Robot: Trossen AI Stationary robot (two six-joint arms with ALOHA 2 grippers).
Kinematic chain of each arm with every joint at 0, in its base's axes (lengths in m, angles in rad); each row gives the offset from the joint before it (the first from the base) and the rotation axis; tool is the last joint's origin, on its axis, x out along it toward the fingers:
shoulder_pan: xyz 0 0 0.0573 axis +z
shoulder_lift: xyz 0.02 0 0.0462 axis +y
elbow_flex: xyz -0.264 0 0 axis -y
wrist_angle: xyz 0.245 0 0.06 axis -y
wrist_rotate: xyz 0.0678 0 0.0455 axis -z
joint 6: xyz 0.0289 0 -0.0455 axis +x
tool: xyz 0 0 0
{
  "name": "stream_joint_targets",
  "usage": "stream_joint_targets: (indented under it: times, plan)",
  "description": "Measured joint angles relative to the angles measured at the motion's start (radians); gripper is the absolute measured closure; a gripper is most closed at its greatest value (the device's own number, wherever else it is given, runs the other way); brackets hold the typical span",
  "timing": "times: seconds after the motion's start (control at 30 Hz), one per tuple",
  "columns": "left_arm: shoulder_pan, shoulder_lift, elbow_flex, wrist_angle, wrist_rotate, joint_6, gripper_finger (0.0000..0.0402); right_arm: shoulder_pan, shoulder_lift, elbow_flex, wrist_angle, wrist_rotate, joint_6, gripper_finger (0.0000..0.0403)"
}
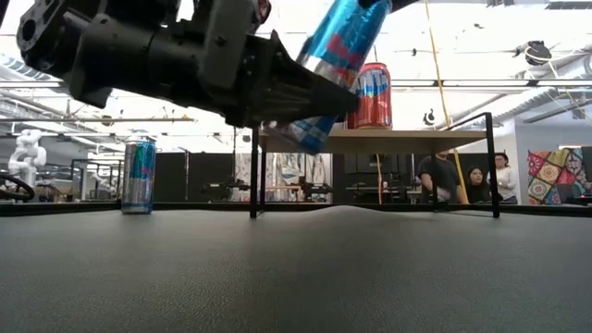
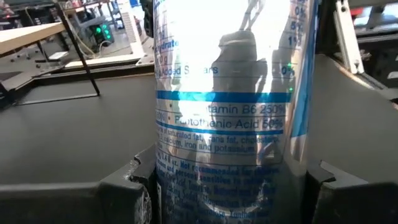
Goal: Place canned beverage on shelf
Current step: Put the right blue soda can on the shelf
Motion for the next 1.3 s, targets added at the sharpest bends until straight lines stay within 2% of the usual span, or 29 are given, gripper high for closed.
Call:
stream_joint_targets:
  times: [0.23,0.4,0.53,0.63,0.77,0.83,0.9,0.93,0.97,1.07,1.13,1.2,1.3]
  plan:
    - [0.005,0.000,-0.099,0.199,0.015,-0.015,0.0192,0.043,-0.024,-0.047,-0.119,0.119,0.165,0.0068]
    - [0.027,0.000,-0.128,0.234,0.056,-0.042,0.0192,0.053,-0.123,-0.220,0.010,0.123,0.227,0.0065]
    - [0.041,0.000,-0.127,0.280,0.159,-0.059,0.0192,0.052,-0.228,-0.438,0.373,0.117,0.121,0.0065]
    - [0.055,0.000,-0.127,0.306,0.225,-0.067,0.0192,0.049,-0.290,-0.617,0.786,0.043,-0.046,0.0065]
    - [0.065,-0.001,-0.127,0.312,0.271,-0.068,0.0192,0.040,-0.306,-0.816,1.327,-0.063,-0.249,0.0065]
    - [0.064,-0.001,-0.127,0.316,0.276,-0.068,0.0192,0.036,-0.307,-0.876,1.474,-0.093,-0.311,0.0065]
    - [0.063,0.000,-0.127,0.317,0.279,-0.068,0.0192,0.036,-0.308,-0.904,1.528,-0.094,-0.345,0.0064]
    - [0.063,-0.001,-0.127,0.316,0.279,-0.068,0.0192,0.039,-0.314,-0.906,1.533,-0.121,-0.363,0.0064]
    - [0.064,-0.001,-0.127,0.316,0.279,-0.068,0.0192,0.044,-0.328,-0.905,1.534,-0.196,-0.389,0.0064]
    - [0.064,-0.001,-0.127,0.311,0.279,-0.068,0.0192,0.065,-0.383,-0.884,1.559,-0.564,-0.459,0.0066]
    - [0.064,-0.001,-0.127,0.306,0.279,-0.067,0.0192,0.081,-0.420,-0.881,1.555,-0.734,-0.485,0.0074]
    - [0.064,-0.001,-0.127,0.306,0.279,-0.067,0.0192,0.089,-0.445,-0.881,1.553,-0.851,-0.510,0.0083]
    - [0.063,-0.001,-0.127,0.299,0.279,-0.067,0.0192,0.090,-0.469,-0.881,1.549,-0.951,-0.519,0.0096]
